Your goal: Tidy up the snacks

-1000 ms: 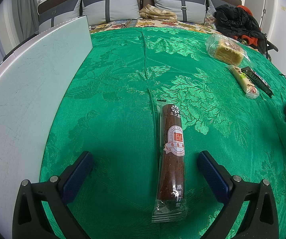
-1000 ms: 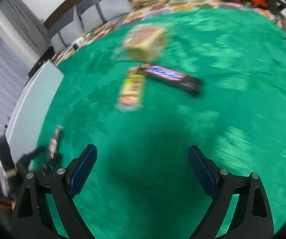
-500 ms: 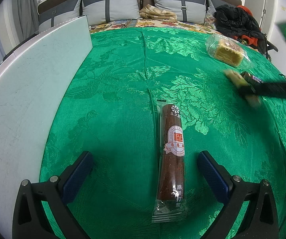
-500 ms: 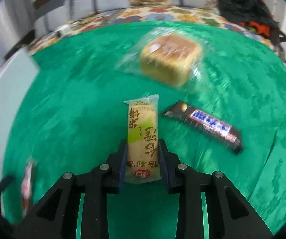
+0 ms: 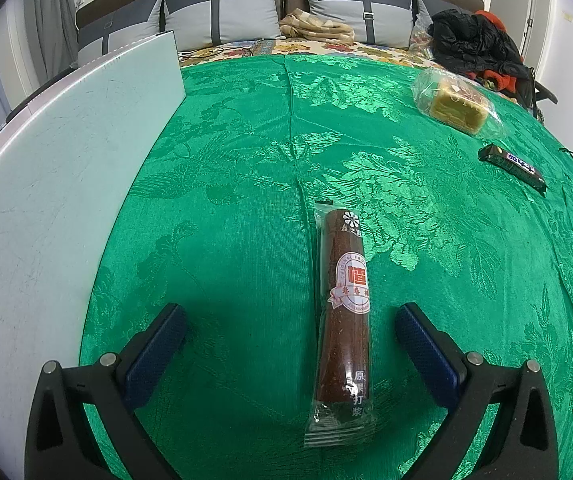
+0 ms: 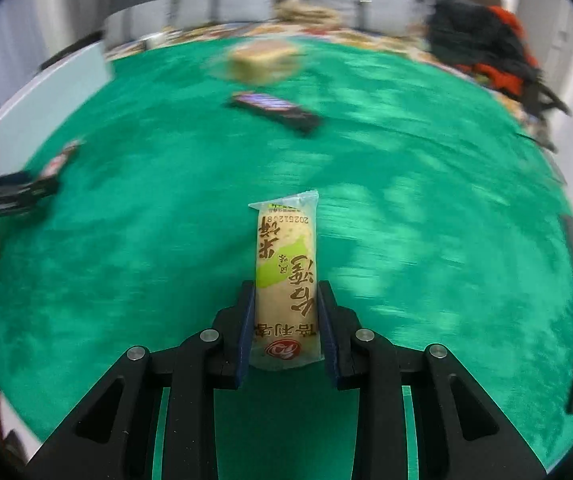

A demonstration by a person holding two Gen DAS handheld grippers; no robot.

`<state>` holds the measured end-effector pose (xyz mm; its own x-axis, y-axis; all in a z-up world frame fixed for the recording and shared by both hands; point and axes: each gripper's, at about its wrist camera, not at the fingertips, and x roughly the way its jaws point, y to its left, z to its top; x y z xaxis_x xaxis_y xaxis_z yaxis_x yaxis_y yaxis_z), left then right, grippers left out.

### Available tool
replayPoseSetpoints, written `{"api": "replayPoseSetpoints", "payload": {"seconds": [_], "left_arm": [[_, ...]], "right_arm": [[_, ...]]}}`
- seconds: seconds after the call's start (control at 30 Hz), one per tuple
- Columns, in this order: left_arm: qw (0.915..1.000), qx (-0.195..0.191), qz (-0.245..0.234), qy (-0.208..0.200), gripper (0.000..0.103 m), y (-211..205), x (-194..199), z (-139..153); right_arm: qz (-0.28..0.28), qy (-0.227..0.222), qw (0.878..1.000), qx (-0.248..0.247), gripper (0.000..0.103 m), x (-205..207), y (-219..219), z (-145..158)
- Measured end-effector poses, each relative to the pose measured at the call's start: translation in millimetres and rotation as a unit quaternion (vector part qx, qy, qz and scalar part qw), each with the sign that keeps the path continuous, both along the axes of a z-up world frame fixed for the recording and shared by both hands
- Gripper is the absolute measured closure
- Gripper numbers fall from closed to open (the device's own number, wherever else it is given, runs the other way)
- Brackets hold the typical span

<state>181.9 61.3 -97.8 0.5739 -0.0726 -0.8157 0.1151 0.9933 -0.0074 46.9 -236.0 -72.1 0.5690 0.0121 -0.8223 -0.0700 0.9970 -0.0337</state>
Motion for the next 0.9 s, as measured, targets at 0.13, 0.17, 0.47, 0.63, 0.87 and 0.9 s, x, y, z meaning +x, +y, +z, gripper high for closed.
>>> {"api": "replayPoseSetpoints", "payload": {"seconds": [0.13,0.17,0.47,0.63,0.87,0.9], "left_arm": [[1.0,0.0,0.0,0.0,0.0,0.0,0.0,0.0],[1.0,0.0,0.0,0.0,0.0,0.2,-0.1,0.0],[1.0,0.0,0.0,0.0,0.0,-0.1,0.3,0.0],[1.0,0.0,0.0,0.0,0.0,0.3,0.2,0.0],[1.0,0.0,0.0,0.0,0.0,0.0,0.3,0.1],[1.0,0.0,0.0,0.0,0.0,0.3,0.1,0.2]], "right_arm": [[-0.042,-0.023,0.999,0.013,0.058,10.1,-30.3,-2.6],[-0.046,-0.029,0.998,0.011,0.05,12.0,-31.1,-3.3],[-0.067,-0.029,0.997,0.018,0.017,23.5,-32.6,-8.3],[-0.069,-0.029,0.997,0.017,0.016,22.9,-32.9,-8.8],[-0.069,-0.029,0.997,0.017,0.016,22.9,-32.9,-8.8],[-0.069,-0.029,0.997,0.017,0.016,23.0,-32.9,-8.8]]}}
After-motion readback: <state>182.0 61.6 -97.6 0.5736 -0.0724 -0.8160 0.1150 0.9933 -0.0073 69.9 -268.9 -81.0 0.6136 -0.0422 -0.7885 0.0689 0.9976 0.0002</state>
